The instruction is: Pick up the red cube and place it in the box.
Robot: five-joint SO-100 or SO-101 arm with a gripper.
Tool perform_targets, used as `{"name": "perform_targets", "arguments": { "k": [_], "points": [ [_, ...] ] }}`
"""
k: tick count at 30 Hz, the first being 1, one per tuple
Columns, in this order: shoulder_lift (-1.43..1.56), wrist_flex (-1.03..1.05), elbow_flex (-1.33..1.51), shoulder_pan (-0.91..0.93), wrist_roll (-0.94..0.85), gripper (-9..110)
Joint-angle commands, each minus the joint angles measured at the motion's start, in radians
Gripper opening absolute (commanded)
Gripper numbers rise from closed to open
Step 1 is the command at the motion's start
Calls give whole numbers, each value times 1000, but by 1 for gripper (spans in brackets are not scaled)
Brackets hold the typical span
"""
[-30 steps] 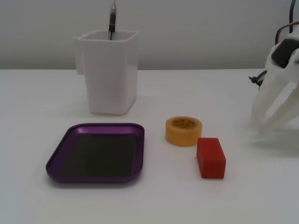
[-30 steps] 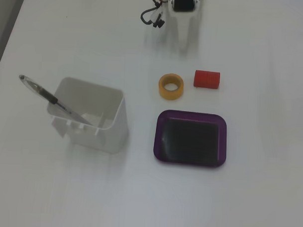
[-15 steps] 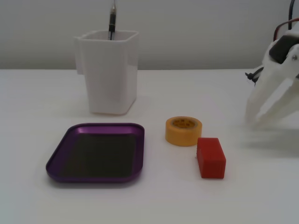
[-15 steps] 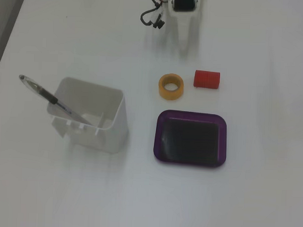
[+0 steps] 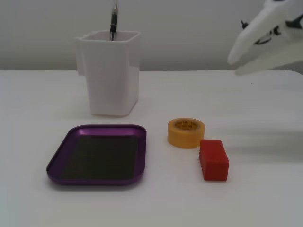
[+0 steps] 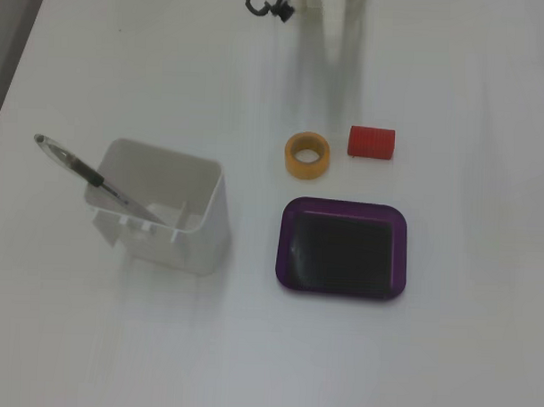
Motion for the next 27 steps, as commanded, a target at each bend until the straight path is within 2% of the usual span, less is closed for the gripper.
{"name": "perform_targets", "arguments": {
  "k": [1, 7, 13, 19, 27],
  "points": [
    [-362, 0, -308, -12, 51, 7],
    [-900, 212, -753, -181, 219, 13],
    [-1269, 365, -1011, -321, 454, 20],
    [-1417, 376, -1032, -324, 485, 23],
    [-1447, 357, -1031, -261, 472, 23]
  ]
}}
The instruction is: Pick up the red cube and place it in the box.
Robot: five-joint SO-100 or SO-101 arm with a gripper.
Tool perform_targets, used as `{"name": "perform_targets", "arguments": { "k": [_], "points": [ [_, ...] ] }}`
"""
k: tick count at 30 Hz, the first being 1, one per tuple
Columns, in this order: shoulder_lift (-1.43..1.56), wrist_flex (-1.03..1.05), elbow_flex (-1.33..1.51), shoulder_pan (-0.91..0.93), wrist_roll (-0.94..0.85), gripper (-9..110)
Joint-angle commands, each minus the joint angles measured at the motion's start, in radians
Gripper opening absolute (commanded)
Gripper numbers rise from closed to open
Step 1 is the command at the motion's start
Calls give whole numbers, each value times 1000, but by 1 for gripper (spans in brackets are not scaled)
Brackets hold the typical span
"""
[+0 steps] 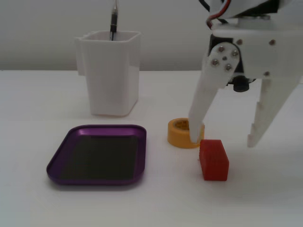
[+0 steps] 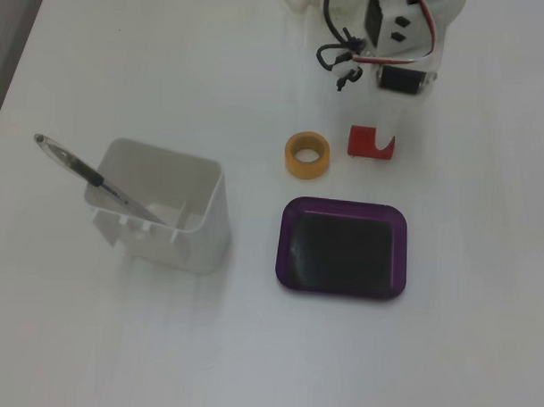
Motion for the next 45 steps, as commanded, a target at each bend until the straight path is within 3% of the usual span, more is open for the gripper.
{"name": "perform_targets", "arguments": {
  "k": [1, 15, 21, 30, 39, 45],
  "points": [
    [5, -20, -41, 23, -3, 23],
    [-44, -198, 130, 43, -32, 22],
    [-44, -204, 143, 43, -32, -1],
    [25, -189, 57, 38, -51, -1],
    [252, -199, -110, 40, -241, -1],
    [206, -302, -192, 52, -348, -1]
  ]
}}
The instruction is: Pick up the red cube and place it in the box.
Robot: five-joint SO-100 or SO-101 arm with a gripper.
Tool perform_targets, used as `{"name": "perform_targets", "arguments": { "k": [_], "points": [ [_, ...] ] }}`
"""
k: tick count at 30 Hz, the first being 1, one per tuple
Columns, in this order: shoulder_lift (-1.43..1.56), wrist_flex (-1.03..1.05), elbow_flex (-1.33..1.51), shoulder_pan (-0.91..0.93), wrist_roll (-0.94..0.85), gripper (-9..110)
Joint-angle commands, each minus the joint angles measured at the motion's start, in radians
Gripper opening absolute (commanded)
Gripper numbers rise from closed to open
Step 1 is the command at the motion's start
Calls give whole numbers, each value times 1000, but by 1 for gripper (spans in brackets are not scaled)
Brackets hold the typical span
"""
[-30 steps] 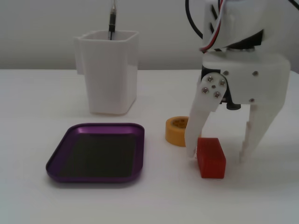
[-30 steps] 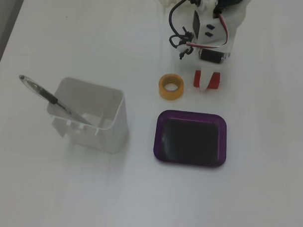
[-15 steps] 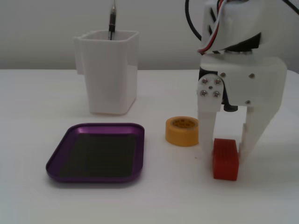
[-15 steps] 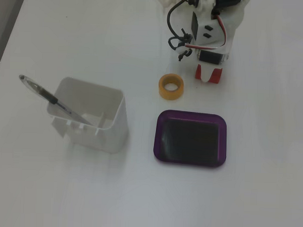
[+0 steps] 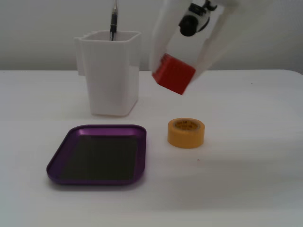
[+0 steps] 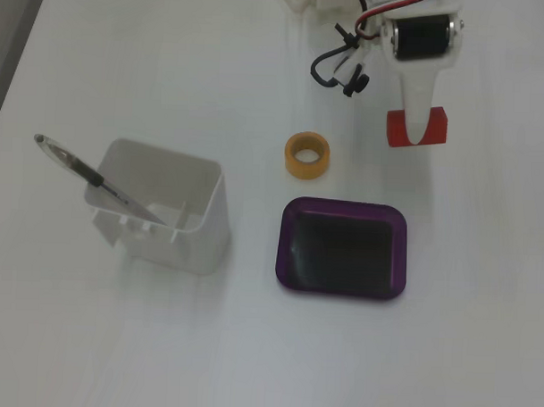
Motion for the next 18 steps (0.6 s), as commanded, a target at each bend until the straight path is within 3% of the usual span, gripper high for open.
{"name": "perform_targets", "arguments": {
  "k": [1, 7, 18],
  "points": [
    [-8, -103, -72, 11, -49, -1],
    [-204, -247, -112, 14, -77, -1],
    [-578, -250, -393, 118, -69, -1]
  ]
}}
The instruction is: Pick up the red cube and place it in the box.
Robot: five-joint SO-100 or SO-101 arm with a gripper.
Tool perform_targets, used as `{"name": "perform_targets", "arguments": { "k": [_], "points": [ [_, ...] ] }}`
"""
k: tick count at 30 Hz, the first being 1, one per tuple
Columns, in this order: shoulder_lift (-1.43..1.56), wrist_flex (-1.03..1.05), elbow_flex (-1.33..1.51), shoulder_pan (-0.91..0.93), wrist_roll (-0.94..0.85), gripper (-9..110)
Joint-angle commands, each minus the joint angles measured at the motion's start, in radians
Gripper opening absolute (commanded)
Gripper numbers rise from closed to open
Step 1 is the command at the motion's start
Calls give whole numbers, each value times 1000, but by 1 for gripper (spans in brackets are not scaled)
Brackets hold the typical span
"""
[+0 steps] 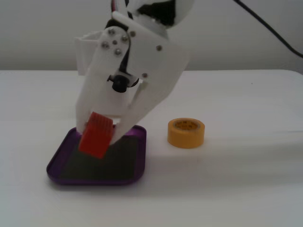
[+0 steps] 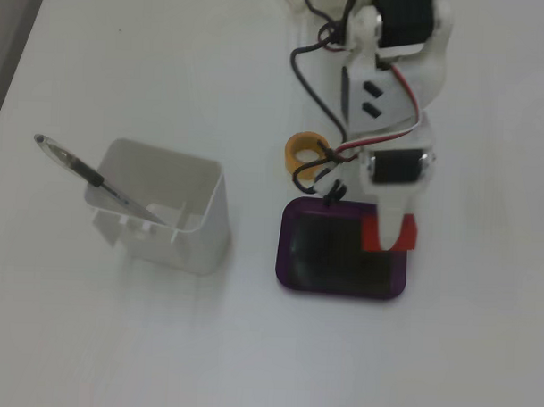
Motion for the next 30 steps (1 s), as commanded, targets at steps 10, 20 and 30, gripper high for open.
{"name": "perform_targets", "arguments": {
  "k": [10, 20, 30],
  "points": [
    [-91, -11, -106, 38, -5, -1],
    [-92, 41, -114, 44, -3, 10],
    [37, 272, -281, 43, 6, 18]
  ]
}}
